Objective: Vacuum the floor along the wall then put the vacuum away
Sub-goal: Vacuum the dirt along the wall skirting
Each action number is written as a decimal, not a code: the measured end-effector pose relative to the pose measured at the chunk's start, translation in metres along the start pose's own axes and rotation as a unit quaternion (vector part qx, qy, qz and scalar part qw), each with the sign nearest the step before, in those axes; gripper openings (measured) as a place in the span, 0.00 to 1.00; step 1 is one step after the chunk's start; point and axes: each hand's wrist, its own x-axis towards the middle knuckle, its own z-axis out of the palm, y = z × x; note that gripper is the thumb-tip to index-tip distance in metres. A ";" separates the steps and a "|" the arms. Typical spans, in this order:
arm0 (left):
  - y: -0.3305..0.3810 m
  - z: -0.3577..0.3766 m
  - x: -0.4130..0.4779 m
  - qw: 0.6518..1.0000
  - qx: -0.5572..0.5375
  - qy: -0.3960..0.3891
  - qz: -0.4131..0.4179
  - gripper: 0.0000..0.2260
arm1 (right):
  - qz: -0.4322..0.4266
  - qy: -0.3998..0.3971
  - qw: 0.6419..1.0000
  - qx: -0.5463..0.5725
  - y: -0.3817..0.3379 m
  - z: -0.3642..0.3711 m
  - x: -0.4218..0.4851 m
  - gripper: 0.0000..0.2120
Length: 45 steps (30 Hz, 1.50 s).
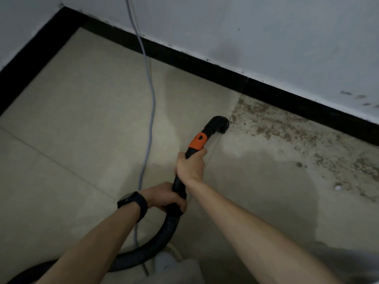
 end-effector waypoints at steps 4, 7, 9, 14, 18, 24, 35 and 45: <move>0.021 0.000 0.006 1.000 0.005 0.012 0.016 0.06 | 0.004 -0.007 1.000 0.024 -0.012 -0.013 0.015 0.27; 0.039 -0.001 0.011 0.999 0.001 0.018 0.027 0.06 | 0.004 -0.003 1.000 0.024 -0.027 -0.025 0.027 0.27; 0.049 -0.003 0.014 0.999 -0.004 0.022 0.033 0.06 | -0.001 0.000 1.000 0.015 -0.034 -0.031 0.034 0.26; 0.064 -0.007 0.023 0.998 -0.033 0.025 0.042 0.09 | -0.016 0.005 1.000 -0.013 -0.048 -0.037 0.051 0.23; 0.073 -0.010 0.029 0.996 -0.065 0.021 0.049 0.15 | -0.019 -0.010 1.000 -0.018 -0.059 -0.043 0.059 0.27; 0.085 -0.011 0.038 0.991 -0.116 0.005 0.062 0.20 | -0.028 -0.010 0.996 -0.088 -0.073 -0.045 0.073 0.35; 0.108 -0.012 0.050 0.989 -0.132 -0.021 0.057 0.28 | -0.039 -0.003 0.990 -0.139 -0.084 -0.054 0.092 0.31; 0.113 -0.006 0.047 0.991 -0.121 -0.028 0.057 0.26 | -0.027 0.020 0.988 -0.149 -0.079 -0.065 0.094 0.33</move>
